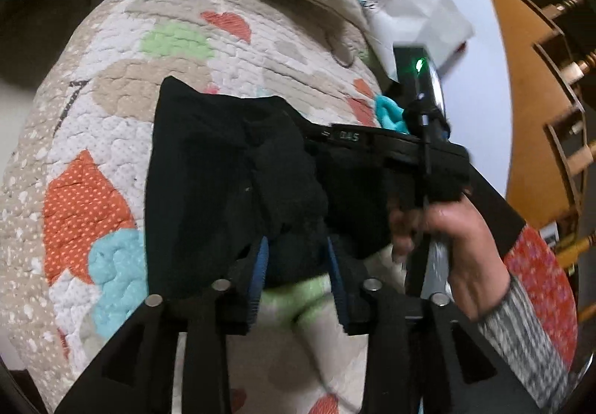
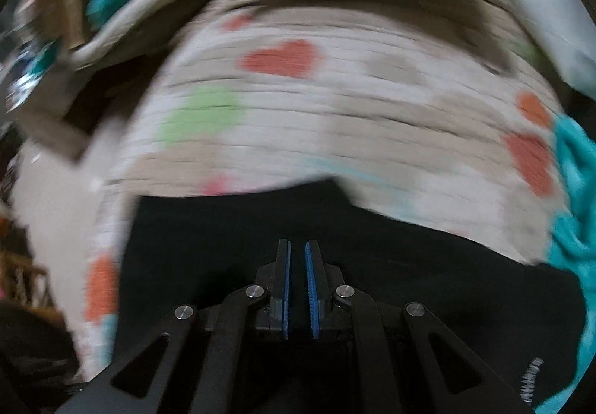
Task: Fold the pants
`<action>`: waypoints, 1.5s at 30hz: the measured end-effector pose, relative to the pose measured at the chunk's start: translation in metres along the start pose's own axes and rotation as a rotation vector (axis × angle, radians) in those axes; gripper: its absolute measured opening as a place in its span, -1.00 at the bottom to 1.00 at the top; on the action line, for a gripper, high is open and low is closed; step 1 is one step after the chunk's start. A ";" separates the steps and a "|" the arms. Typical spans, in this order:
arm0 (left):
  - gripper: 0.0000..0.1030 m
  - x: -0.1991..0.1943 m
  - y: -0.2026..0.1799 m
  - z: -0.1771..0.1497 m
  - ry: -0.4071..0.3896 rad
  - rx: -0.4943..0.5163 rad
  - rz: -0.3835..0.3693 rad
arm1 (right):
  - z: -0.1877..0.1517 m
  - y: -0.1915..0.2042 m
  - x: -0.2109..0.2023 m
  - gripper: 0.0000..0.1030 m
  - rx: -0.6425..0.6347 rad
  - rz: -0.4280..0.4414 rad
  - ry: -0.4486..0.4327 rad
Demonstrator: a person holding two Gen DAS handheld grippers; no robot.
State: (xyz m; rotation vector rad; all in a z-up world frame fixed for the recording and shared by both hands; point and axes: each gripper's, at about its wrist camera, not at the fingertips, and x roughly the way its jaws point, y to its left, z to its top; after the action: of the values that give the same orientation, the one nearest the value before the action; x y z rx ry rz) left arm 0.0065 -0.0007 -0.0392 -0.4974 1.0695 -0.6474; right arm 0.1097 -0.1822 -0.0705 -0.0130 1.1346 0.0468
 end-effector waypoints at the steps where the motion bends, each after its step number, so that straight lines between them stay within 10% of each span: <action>1: -0.36 -0.006 0.002 -0.002 -0.009 0.002 0.001 | -0.002 -0.015 -0.003 -0.79 0.043 -0.030 -0.003; 6: -0.31 -0.022 0.046 0.005 -0.062 -0.154 0.086 | -0.009 -0.029 -0.037 -0.78 0.137 0.100 -0.102; 12: -0.27 -0.017 0.073 0.013 -0.081 -0.238 0.158 | -0.027 0.028 -0.037 -0.78 0.074 0.527 -0.059; 18: -0.12 0.012 0.070 0.017 -0.045 -0.244 0.131 | -0.039 0.029 -0.004 -0.89 0.093 0.280 0.060; 26: -0.03 0.039 0.054 0.001 -0.015 -0.180 0.102 | 0.018 0.101 -0.021 0.21 -0.093 0.258 0.003; 29: -0.53 0.042 0.049 0.001 0.007 -0.116 0.158 | 0.027 0.132 0.003 0.26 -0.178 0.200 0.068; 36: -0.66 0.033 0.057 -0.002 0.007 -0.131 0.141 | 0.018 0.160 0.031 -0.77 -0.238 0.115 0.157; 45: -0.67 -0.008 0.090 0.005 -0.038 -0.241 0.157 | 0.033 0.195 0.023 -0.84 -0.210 0.171 0.126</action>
State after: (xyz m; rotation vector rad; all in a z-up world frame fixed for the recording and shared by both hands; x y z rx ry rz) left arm 0.0300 0.0699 -0.0914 -0.6239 1.1443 -0.3711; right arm 0.1409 0.0149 -0.0746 -0.1074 1.2501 0.3214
